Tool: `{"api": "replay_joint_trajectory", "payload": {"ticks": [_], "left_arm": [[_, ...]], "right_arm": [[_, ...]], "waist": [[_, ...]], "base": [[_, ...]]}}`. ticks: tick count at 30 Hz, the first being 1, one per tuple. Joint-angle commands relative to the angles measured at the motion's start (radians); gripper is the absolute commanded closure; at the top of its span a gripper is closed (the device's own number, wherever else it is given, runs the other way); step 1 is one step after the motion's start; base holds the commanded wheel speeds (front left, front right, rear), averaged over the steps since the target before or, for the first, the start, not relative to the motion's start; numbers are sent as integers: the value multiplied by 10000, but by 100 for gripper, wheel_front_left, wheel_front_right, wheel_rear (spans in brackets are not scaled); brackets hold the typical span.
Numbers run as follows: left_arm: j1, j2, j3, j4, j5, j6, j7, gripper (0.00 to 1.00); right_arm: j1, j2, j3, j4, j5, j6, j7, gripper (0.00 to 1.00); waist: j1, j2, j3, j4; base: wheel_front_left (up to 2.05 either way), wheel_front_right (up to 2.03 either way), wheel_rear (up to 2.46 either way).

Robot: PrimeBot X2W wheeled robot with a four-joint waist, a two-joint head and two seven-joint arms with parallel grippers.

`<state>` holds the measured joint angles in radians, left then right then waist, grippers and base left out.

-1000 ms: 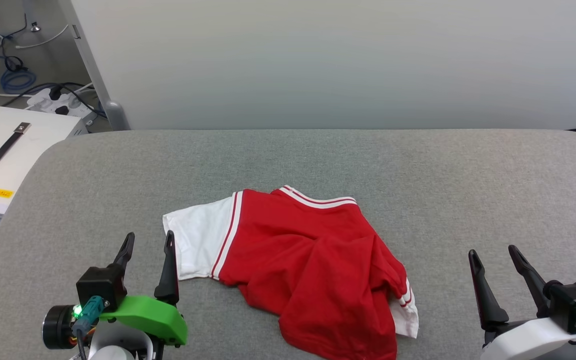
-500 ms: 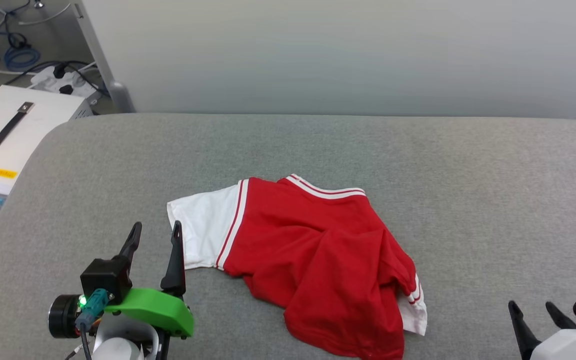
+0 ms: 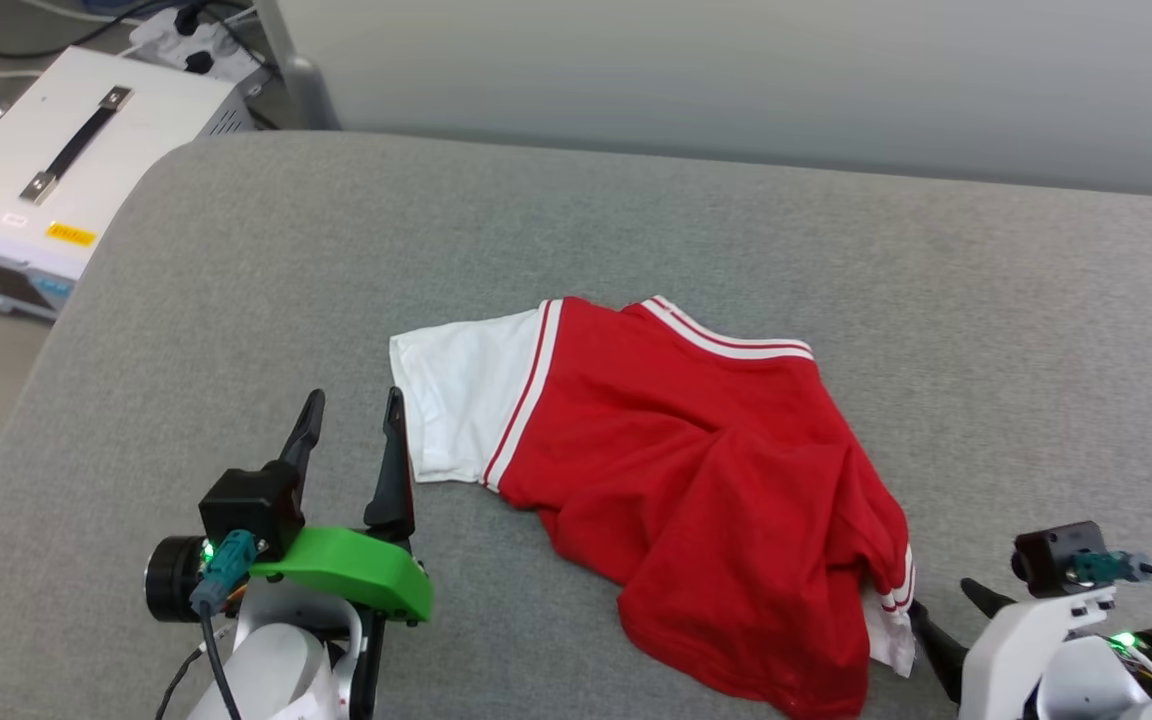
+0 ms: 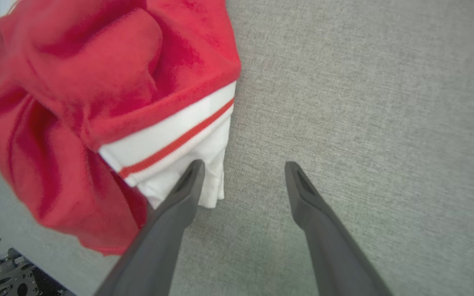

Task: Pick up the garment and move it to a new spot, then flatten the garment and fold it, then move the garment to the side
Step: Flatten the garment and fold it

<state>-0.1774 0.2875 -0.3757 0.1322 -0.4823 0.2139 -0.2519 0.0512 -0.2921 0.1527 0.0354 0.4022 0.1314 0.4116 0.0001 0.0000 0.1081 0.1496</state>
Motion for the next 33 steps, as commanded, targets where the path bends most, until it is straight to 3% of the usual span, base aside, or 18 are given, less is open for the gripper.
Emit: {"api": "replay_joint_trajectory", "payload": {"ticks": [1,9,10,12,20,33], "left_arm": [[-189,-108,-3,71,80,-83,-73,0],[-371,-478,114,402,220,-347,-95,0],[-374,-511,147,421,242,-375,-95,0],[-370,-576,216,463,302,-426,-96,0],[-214,-666,570,577,539,-571,-98,0],[-5,-605,860,611,694,-657,-98,0]], "right_arm": [[-277,-91,209,133,145,-7,86,0],[-653,-294,1546,1192,969,-7,1224,0],[-633,-279,1636,1325,1080,-7,1454,52],[-609,-251,1792,1486,1331,-7,1860,100],[-942,-504,1196,1029,1085,-7,1645,100],[-1574,-1377,-1334,80,-126,-7,1609,100]], "waist": [[-1,0,418,424],[-1,0,694,702],[-1,0,697,711],[-1,0,697,724],[-1,0,408,440],[-1,0,127,-554]], "base": [[0,0,0],[0,0,0],[0,0,0],[0,0,0],[0,0,0],[0,0,0]]}}
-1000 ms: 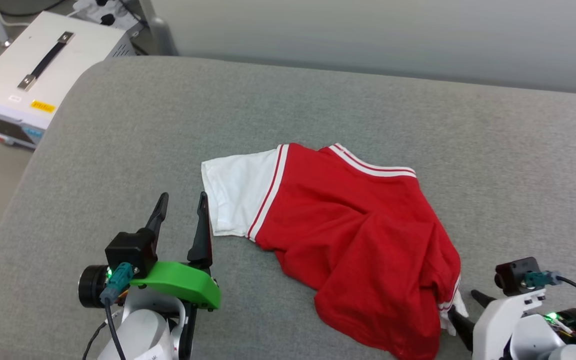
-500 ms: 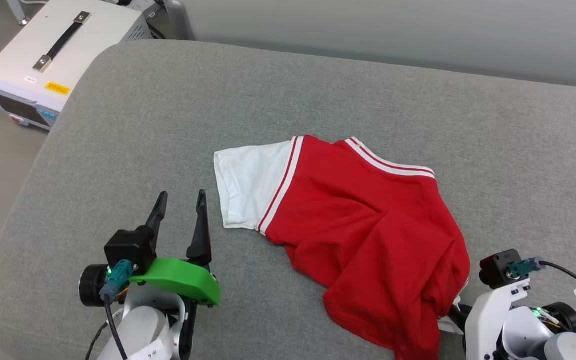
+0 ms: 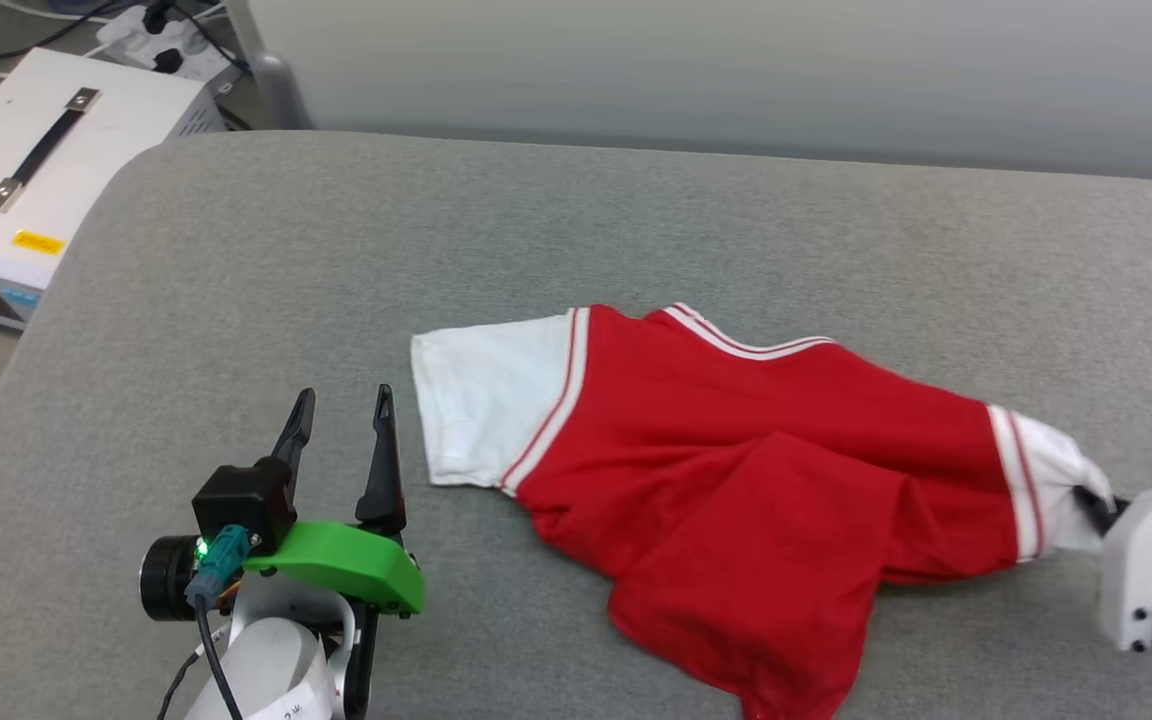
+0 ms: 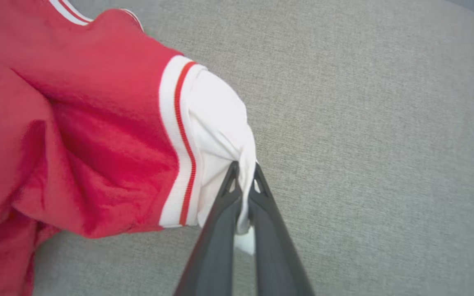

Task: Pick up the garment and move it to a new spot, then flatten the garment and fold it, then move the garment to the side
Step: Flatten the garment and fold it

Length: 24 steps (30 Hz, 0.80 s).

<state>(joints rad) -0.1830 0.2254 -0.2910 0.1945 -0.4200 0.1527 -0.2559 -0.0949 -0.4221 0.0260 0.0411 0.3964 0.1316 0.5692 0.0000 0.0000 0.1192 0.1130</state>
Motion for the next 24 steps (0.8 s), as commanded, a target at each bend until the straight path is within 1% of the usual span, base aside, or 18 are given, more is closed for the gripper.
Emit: {"api": "replay_joint_trajectory", "payload": {"ticks": [1,5,10,11,12,18,20,24], "left_arm": [[42,23,18,-23,80,-43,-58,0],[-62,53,-3,-13,108,-53,-56,0],[-208,78,-36,89,97,-77,-44,0],[-236,84,-43,122,89,-86,-41,0],[-251,91,-45,149,82,-90,-41,0],[-202,181,-38,312,23,-113,-30,0],[-123,223,-21,354,-11,-99,-9,0],[33,316,13,360,-84,-66,78,0]], "right_arm": [[-126,-134,-221,91,-89,-9,22,100],[-88,-195,-757,742,-63,-9,-204,100],[-57,91,-880,1775,129,-9,-916,100],[-97,146,-871,1952,150,-9,-1209,80],[-136,202,-881,2096,179,-9,-1435,0],[-200,480,-909,2491,-202,-9,-2957,0],[-146,698,-1055,2383,-353,-9,-3617,0],[38,1108,-1383,2022,-669,-9,-5279,0]], "waist": [[0,0,59,-232],[0,0,322,-370],[0,0,564,-417],[0,0,586,-419],[0,0,590,-425],[0,0,371,-471],[0,0,212,-511],[0,0,-93,-543]], "base": [[0,0,0],[0,0,0],[0,0,0],[0,0,0],[0,0,0],[0,0,0],[0,0,0],[0,0,0]]}}
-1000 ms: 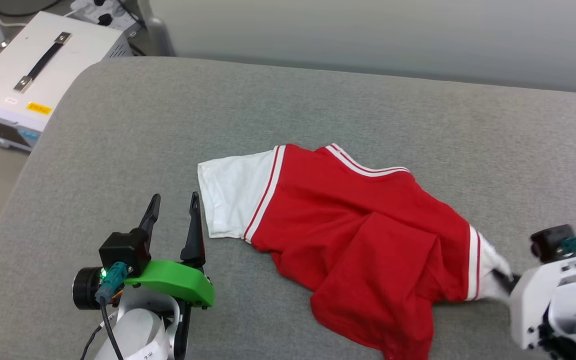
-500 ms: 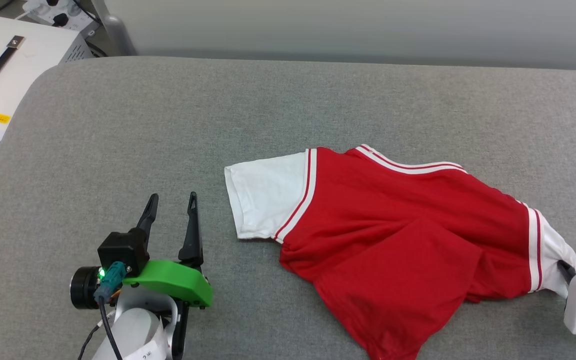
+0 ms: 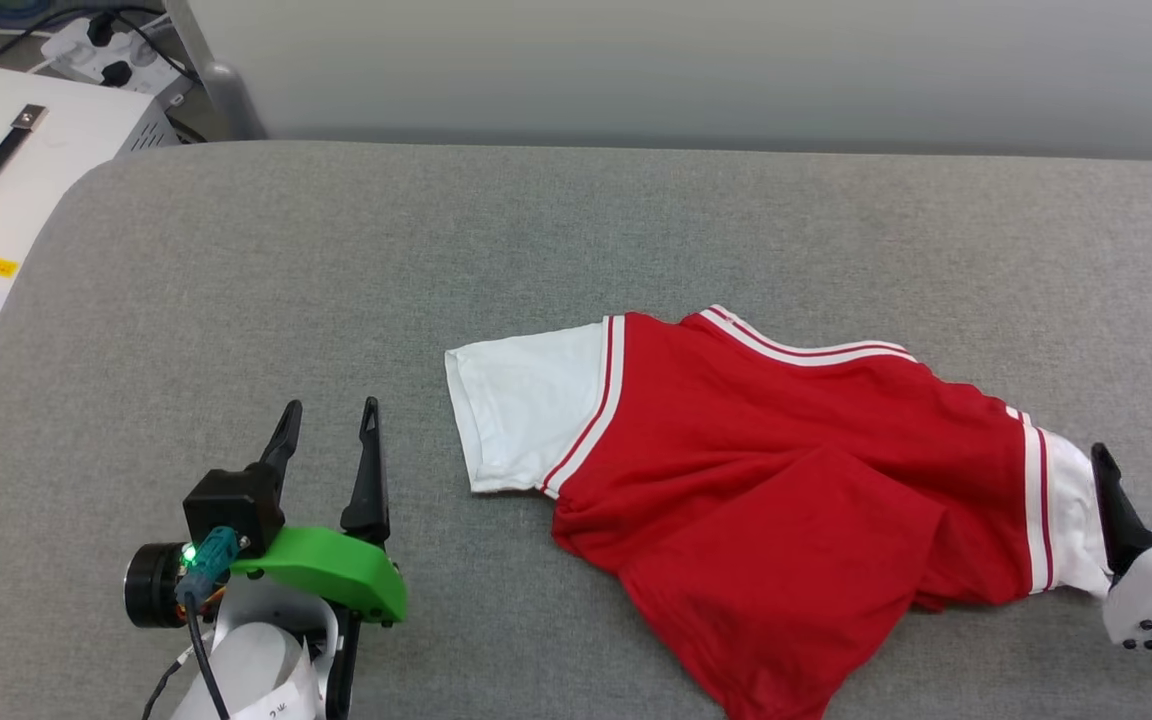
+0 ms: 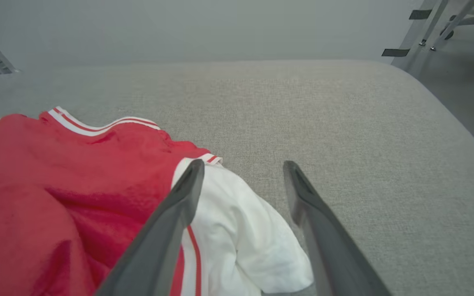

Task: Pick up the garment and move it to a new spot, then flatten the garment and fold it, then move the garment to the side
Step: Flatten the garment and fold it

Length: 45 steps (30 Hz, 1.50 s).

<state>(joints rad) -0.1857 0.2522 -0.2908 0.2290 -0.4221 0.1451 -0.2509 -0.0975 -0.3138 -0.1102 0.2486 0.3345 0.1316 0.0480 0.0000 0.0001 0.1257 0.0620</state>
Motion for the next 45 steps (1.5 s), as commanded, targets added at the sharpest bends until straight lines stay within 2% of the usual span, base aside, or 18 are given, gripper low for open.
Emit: {"api": "replay_joint_trajectory", "payload": {"ticks": [1,5,10,15,17,22,28,35,43,44,45], "left_arm": [[91,79,34,-3,-84,30,54,0],[178,244,108,-96,-144,68,191,0],[25,468,28,-125,-152,-53,533,0],[-580,680,-157,89,-335,-440,1398,0],[-953,688,-179,327,-694,-756,1996,0],[-2012,941,-367,1476,-1530,-1652,4033,0],[-3339,1156,-601,2882,-2031,-2233,5782,0],[-4698,1199,-1123,4850,-2104,-2534,7072,0],[-4746,426,-1786,6631,-2501,-2680,8540,0],[-4741,350,-1832,6715,-2563,-2694,8603,51],[-4740,277,-1910,6790,-2604,-2710,8617,84]], "right_arm": [[155,181,-49,-181,-133,-9,-443,0],[484,648,94,-785,-586,-9,-1415,0],[898,1180,435,-1791,-1372,-9,-1828,0],[1211,1583,900,-2706,-1499,-9,-1807,0],[1271,1695,1066,-3024,-1453,-9,-1792,0],[1220,1841,1469,-3481,-1336,-9,-1701,0],[1013,1848,1722,-3558,-1162,-9,-1759,0],[719,1836,1900,-3312,-846,-9,-1958,0],[652,1782,1937,-3092,-588,-9,-1952,0],[646,1787,1934,-3092,-568,-9,-1947,0],[652,1796,1938,-3088,-543,-9,-1916,0]], "waist": [[0,-1,-237,-57],[0,-1,-425,-161],[0,-1,-547,-288],[0,-1,-459,-548],[0,-1,-337,-689],[0,-1,75,-1204],[0,-1,783,-1736],[0,-1,1493,-2181],[0,-1,1476,-2224],[0,-1,1470,-2211],[0,-1,1459,-2196]], "base": [[0,0,0],[0,0,0],[0,0,0],[0,0,0],[0,0,0],[0,0,0],[0,0,0],[0,0,0],[0,0,0],[0,0,0],[0,0,0]]}}
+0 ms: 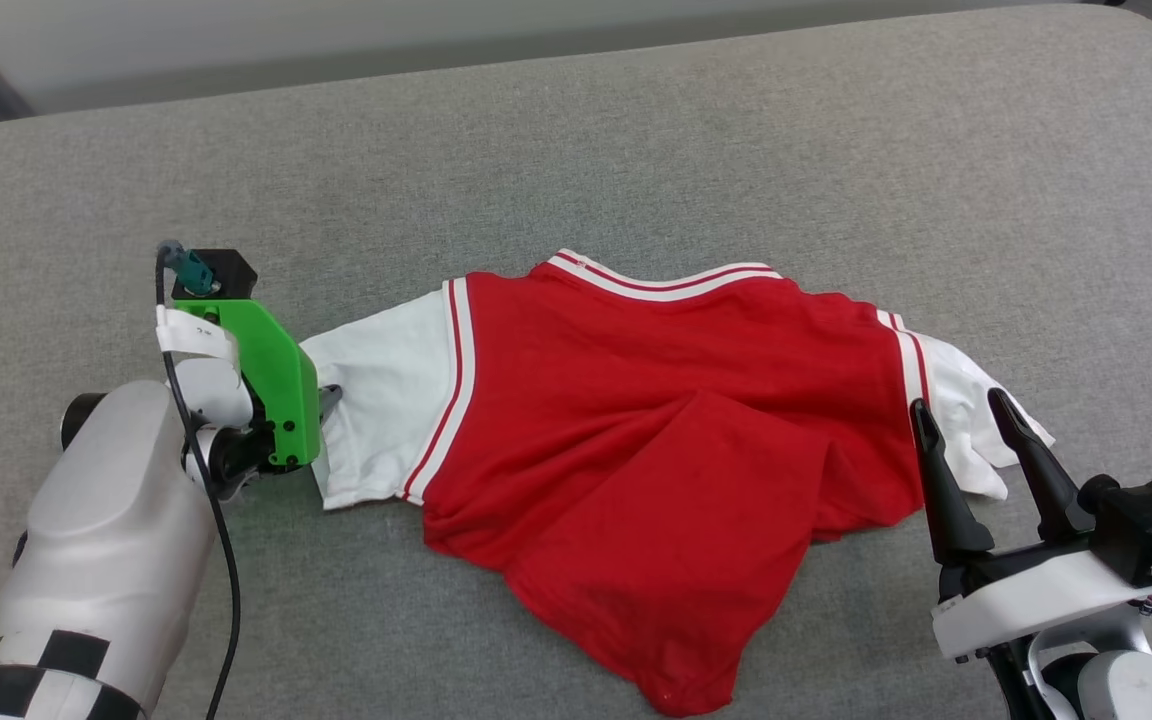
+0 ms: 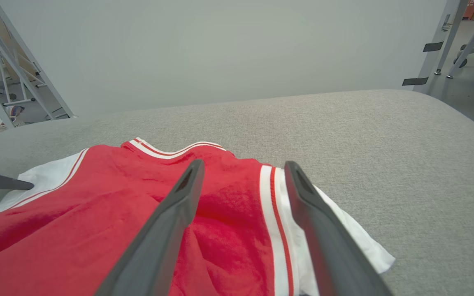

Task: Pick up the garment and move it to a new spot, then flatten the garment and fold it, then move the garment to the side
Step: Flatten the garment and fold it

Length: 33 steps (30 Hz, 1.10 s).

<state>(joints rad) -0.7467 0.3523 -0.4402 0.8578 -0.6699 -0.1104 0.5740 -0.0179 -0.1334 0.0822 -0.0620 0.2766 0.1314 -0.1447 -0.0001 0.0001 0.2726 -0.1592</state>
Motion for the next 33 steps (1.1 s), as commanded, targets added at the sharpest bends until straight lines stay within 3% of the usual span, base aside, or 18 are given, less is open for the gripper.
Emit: {"api": "replay_joint_trajectory", "payload": {"ticks": [1,12,18,21,27,33], "left_arm": [[865,-768,-472,545,-149,-166,341,100],[626,-558,-609,431,102,-131,-2165,100],[850,-331,-364,-127,159,163,-3384,100],[993,-263,-385,-669,190,203,-3556,100],[1205,-41,-430,-2102,334,506,-3638,100],[1358,193,-455,-3666,444,905,-3382,100]], "right_arm": [[-138,0,14,26,62,-7,43,0],[-84,-350,-912,480,680,-7,635,0],[-109,-1109,-2110,1484,1774,-7,2226,0],[-180,-1587,-2439,2066,2079,-7,3572,0],[-783,-2329,-2140,2561,2783,-7,5373,0],[-1795,-2882,-1162,3209,3282,-7,6413,0]], "waist": [[1,-1,-19,29],[1,-1,-443,262],[1,-1,-729,436],[1,-1,-796,636],[1,-1,-729,927],[1,-1,-409,1161]], "base": [[0,0,0],[0,0,0],[0,0,0],[0,0,0],[0,0,0],[0,0,0]]}}
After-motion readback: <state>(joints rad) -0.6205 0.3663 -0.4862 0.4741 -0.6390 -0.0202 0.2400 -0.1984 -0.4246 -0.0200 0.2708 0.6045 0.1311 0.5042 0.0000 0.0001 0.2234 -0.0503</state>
